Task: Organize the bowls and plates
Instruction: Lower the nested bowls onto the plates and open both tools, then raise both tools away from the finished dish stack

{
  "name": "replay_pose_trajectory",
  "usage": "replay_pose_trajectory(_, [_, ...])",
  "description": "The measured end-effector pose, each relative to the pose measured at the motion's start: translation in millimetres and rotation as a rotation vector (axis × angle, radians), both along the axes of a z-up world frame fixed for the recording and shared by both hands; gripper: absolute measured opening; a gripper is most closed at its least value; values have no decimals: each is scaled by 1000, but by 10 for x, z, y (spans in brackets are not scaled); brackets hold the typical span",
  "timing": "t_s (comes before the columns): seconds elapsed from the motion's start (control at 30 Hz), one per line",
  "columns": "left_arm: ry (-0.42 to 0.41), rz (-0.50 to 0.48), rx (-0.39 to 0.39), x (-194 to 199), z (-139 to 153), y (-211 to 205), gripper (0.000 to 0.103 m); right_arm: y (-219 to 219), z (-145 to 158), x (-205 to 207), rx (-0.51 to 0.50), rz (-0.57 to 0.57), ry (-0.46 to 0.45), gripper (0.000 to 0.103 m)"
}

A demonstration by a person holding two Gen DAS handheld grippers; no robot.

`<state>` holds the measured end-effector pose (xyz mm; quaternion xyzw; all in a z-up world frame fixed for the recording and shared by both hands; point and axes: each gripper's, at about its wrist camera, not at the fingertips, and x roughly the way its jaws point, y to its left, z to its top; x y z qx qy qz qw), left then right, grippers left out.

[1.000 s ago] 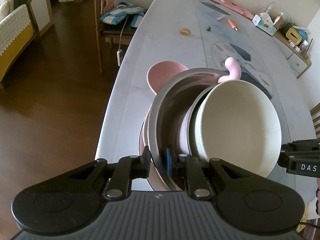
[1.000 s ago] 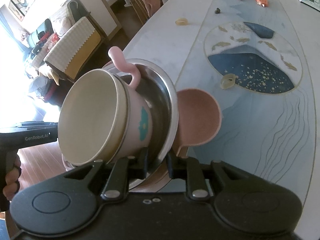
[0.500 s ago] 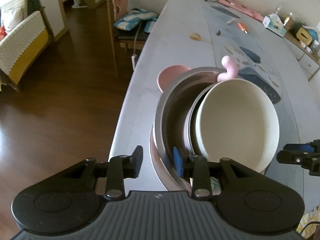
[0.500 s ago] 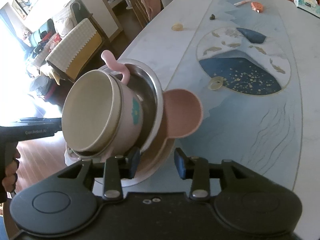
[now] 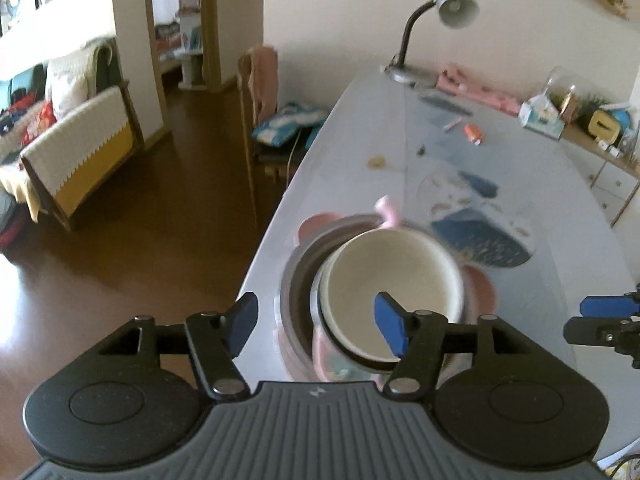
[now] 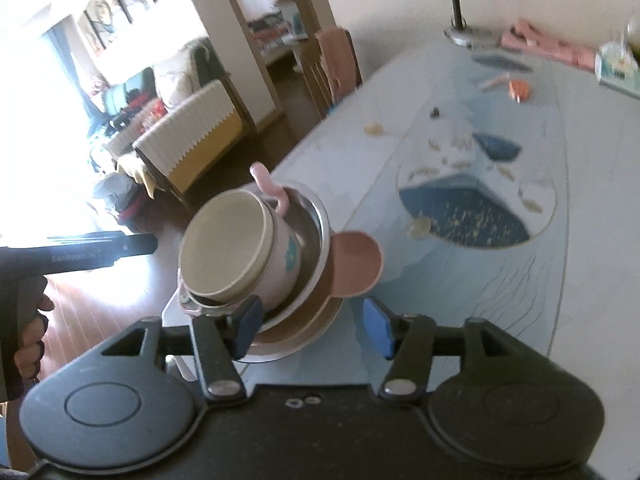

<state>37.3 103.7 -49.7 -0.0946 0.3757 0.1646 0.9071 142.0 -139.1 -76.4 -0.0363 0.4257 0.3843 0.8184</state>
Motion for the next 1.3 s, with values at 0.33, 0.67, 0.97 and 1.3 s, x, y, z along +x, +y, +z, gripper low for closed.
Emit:
replay_pose_trajectory(0.33, [-113, -20, 12, -173, 299, -584, 75, -296, 329, -250, 52, 36, -148, 81])
replay_pose_trajectory(0.67, [-198, -32, 32, -332, 370, -1020, 87, -533, 454, -471, 93, 4, -278, 101])
replay_pose_trajectory(0.97, [-215, -31, 22, -444, 375, -1182, 103, -644, 436, -541, 111, -50, -269, 103])
replay_pose_trajectory(1.3, [-183, -4, 20, -501, 357, -1187, 103, -687, 410, -555, 99, -97, -226, 103])
